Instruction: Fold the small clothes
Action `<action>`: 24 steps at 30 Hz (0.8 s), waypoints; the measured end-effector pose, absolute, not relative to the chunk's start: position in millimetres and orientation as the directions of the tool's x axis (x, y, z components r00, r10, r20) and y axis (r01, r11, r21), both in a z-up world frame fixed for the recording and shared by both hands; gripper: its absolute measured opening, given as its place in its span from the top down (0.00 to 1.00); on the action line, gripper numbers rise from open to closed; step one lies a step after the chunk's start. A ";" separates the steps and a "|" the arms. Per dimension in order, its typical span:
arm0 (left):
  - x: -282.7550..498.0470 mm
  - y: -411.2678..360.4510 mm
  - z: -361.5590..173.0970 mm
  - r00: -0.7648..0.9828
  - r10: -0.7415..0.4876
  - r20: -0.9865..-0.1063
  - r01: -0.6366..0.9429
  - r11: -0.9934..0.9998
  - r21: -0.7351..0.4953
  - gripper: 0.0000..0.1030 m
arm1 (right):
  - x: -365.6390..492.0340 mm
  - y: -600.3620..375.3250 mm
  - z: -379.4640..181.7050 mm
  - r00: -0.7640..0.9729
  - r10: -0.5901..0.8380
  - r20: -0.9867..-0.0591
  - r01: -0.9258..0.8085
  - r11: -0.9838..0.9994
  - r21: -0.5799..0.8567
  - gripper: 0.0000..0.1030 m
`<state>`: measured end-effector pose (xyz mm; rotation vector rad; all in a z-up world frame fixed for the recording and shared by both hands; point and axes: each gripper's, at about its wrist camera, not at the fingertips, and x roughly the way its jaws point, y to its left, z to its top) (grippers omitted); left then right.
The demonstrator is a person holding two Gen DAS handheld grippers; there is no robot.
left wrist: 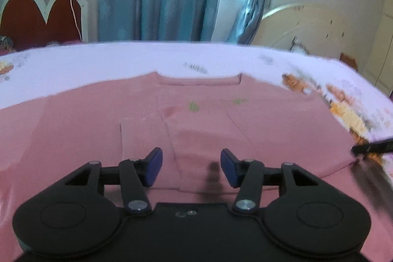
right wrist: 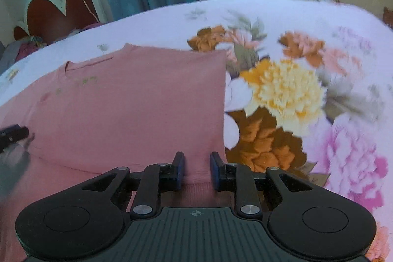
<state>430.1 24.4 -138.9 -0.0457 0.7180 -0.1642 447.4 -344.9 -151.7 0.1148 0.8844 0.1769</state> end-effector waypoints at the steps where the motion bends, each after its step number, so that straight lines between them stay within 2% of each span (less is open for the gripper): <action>1: 435.7 25.3 -145.9 0.709 -0.179 -0.682 0.137 0.984 -0.116 0.49 | 446.7 -342.3 -146.6 0.634 0.195 -0.748 -0.108 0.981 0.164 0.77; 4: 429.4 36.5 -139.9 0.724 -0.185 -0.664 0.127 0.983 -0.134 0.48 | 443.9 -338.8 -143.5 0.656 0.191 -0.731 -0.091 0.980 0.174 0.77; 6: 423.7 47.5 -133.2 0.753 -0.152 -0.640 0.075 0.986 -0.146 0.37 | 448.2 -336.6 -155.2 0.602 0.187 -0.776 -0.063 0.980 0.187 0.77; 7: 418.3 59.5 -128.0 0.773 -0.112 -0.624 0.025 0.989 -0.147 0.15 | 446.4 -336.4 -152.5 0.610 0.180 -0.771 -0.052 0.981 0.188 0.77; 8: 412.2 72.1 -124.4 0.791 -0.069 -0.608 -0.026 0.989 -0.146 0.05 | 446.7 -334.2 -148.6 0.608 0.183 -0.772 -0.043 0.979 0.199 0.76; 11: 391.2 124.9 -114.5 0.813 0.056 -0.580 -0.185 0.969 -0.166 0.07 | 444.9 -325.8 -137.7 0.633 0.215 -0.744 -0.022 0.965 0.260 0.76; 13: 370.3 169.5 -111.4 0.813 0.127 -0.569 -0.291 0.934 -0.206 0.13 | 446.5 -310.4 -133.7 0.641 0.225 -0.734 -0.034 0.963 0.266 0.75; 14: 359.3 191.7 -110.8 0.812 0.154 -0.563 -0.334 0.914 -0.231 0.17 | 448.7 -302.4 -132.9 0.637 0.239 -0.733 -0.042 0.960 0.277 0.71; 15: 347.0 216.0 -111.1 0.806 0.190 -0.560 -0.385 0.888 -0.252 0.20 | 451.5 -293.9 -133.2 0.631 0.253 -0.734 -0.047 0.956 0.289 0.50; 16: 335.3 239.7 -112.1 0.794 0.231 -0.562 -0.438 0.858 -0.267 0.26 | 453.3 -285.2 -132.8 0.631 0.261 -0.730 -0.053 0.954 0.295 0.40; 19: 308.2 306.2 -120.2 0.735 0.319 -0.598 -0.586 0.743 -0.324 0.38 | 456.5 -258.8 -129.2 0.651 0.283 -0.704 -0.092 0.950 0.298 0.40; 24: 277.0 390.7 -134.3 0.678 0.399 -0.617 -0.719 0.533 -0.446 0.39 | 467.3 -225.6 -126.6 0.636 0.339 -0.693 -0.131 0.932 0.337 0.40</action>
